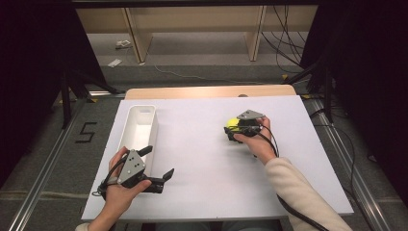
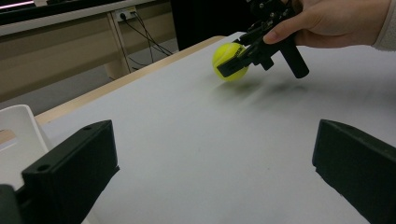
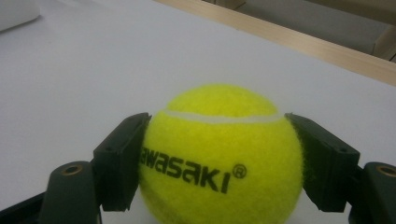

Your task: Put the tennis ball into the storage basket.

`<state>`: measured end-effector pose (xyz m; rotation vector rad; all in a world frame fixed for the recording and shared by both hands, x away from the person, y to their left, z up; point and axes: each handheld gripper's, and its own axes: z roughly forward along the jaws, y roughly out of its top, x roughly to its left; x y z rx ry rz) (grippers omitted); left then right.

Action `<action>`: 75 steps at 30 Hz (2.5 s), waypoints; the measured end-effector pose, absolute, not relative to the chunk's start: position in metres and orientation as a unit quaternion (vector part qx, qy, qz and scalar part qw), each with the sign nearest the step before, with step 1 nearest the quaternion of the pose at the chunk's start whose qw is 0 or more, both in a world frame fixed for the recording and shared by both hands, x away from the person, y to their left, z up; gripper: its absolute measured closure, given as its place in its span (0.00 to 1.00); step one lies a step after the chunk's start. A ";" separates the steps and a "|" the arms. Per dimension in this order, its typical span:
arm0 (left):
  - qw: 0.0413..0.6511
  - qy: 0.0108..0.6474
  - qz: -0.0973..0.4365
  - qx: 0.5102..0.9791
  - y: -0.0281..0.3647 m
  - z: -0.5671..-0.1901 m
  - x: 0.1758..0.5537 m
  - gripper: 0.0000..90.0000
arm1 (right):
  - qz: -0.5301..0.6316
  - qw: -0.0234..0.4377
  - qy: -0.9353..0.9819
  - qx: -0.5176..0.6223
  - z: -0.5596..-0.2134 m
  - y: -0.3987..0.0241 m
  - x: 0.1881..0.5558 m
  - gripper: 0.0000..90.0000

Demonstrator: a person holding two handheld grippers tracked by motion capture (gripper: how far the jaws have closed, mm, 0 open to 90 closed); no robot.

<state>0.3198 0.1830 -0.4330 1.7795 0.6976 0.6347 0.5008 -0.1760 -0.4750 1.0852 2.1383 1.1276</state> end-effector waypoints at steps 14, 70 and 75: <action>0.535 0.291 0.266 0.747 0.183 -0.433 0.320 0.00 | 0.426 0.246 0.778 0.391 -0.467 -0.175 0.496 0.29; 0.535 0.291 0.268 0.747 0.184 -0.433 0.320 0.00 | 0.471 0.246 0.764 0.365 -0.438 -0.166 0.480 0.29; 0.534 0.292 0.267 0.747 0.184 -0.433 0.320 0.00 | 0.474 0.243 0.765 0.362 -0.436 -0.165 0.478 0.29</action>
